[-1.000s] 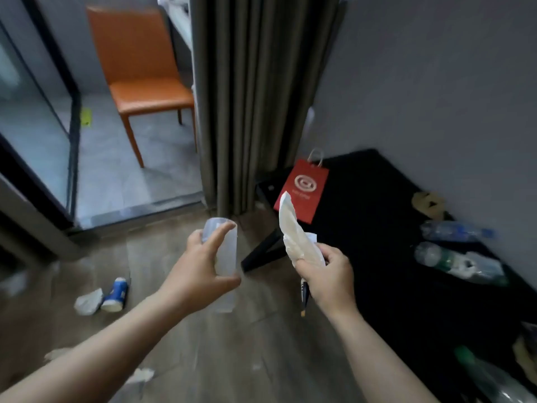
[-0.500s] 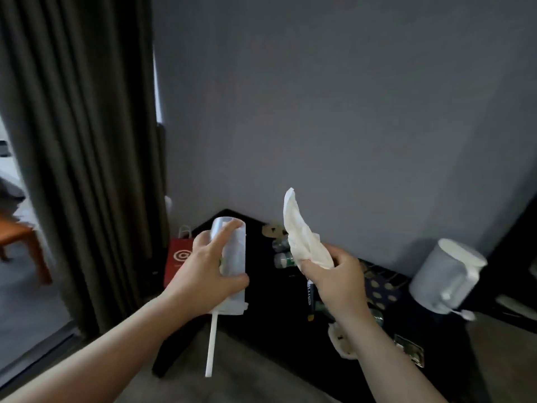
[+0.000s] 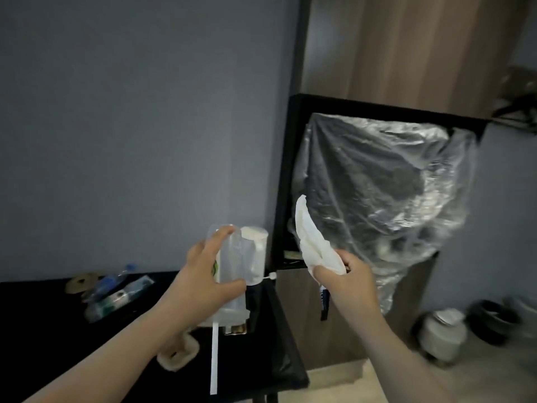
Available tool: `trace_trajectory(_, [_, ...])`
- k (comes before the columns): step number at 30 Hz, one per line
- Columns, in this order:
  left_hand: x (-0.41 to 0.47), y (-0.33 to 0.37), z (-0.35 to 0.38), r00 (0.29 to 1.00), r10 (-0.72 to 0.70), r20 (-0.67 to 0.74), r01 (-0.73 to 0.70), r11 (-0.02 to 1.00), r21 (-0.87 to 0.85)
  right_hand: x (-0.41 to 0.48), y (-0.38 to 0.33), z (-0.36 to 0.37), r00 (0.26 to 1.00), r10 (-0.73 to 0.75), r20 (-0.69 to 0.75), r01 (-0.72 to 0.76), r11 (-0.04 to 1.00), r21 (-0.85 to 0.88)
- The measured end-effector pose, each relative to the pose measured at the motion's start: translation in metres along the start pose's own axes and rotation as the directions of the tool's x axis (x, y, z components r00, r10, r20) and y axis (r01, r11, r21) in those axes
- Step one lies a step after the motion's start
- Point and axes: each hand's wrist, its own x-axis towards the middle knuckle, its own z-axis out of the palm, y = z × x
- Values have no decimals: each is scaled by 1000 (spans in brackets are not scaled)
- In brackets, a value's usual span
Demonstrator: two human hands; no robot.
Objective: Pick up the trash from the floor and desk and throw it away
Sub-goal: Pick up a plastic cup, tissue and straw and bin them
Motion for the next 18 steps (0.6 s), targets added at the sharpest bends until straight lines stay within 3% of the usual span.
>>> trace_trajectory(9, [35, 168, 198, 947, 254, 196, -209, 952, -222, -6, 44, -253, 951, 4, -309, -47, 990, -132])
trace_trajectory(18, [48, 290, 370, 821, 413, 394, -310, 903, -298, -36, 79, -427, 825, 40, -564, -160, 973, -165])
